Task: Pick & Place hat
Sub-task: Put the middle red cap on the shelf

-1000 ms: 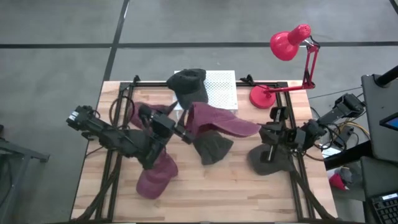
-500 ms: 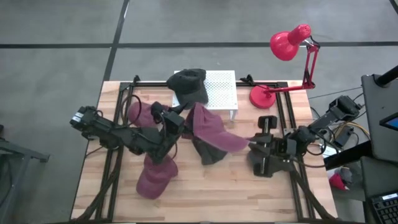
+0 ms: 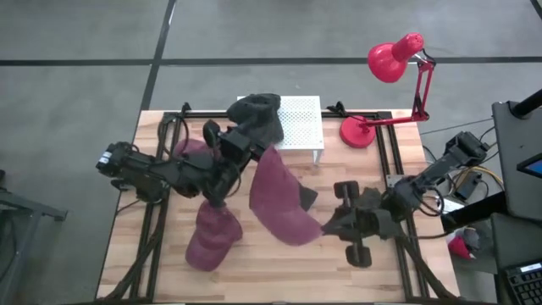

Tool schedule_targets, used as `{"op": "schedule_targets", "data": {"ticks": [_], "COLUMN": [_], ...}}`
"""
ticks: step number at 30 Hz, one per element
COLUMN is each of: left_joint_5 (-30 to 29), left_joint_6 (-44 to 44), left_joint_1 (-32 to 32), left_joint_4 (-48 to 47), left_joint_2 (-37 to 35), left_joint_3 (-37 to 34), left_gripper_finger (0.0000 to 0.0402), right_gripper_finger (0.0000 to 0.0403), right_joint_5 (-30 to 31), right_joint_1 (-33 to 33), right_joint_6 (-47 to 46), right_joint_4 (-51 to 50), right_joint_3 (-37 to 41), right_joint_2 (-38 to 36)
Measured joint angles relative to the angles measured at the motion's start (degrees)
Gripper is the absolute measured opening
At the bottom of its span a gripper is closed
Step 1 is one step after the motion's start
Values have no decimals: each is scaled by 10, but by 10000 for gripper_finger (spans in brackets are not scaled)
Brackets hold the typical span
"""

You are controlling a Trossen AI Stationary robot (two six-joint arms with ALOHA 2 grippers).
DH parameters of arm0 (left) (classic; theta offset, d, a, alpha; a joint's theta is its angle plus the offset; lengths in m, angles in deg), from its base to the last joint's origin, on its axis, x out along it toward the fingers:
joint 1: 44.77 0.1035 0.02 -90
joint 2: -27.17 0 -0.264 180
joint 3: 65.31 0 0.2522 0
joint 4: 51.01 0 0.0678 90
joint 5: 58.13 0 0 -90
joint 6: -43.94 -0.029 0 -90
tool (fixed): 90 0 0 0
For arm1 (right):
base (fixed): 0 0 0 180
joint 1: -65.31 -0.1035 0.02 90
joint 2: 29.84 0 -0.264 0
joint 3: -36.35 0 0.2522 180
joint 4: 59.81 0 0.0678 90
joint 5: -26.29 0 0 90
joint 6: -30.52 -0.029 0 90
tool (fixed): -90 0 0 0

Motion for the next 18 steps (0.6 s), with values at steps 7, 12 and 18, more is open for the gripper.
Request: {"op": "schedule_targets", "data": {"ticks": [7, 12, 18], "left_joint_5": [17, 18, -19], "left_joint_6": [27, 30, 24], "left_joint_1": [0, -2, -20], "left_joint_4": [0, -13, -20], "left_joint_2": [0, 0, -3], "left_joint_3": [7, 5, 5], "left_gripper_finger": [163, 163, 163], "right_gripper_finger": [8, 8, 8], "right_joint_5": [43, 74, 127], "right_joint_1": [-2, -2, -6], "right_joint_6": [31, 56, 81], "right_joint_4": [-38, -54, -59], "right_joint_3": [-24, -36, -41], "right_joint_2": [-8, -10, -15]}}
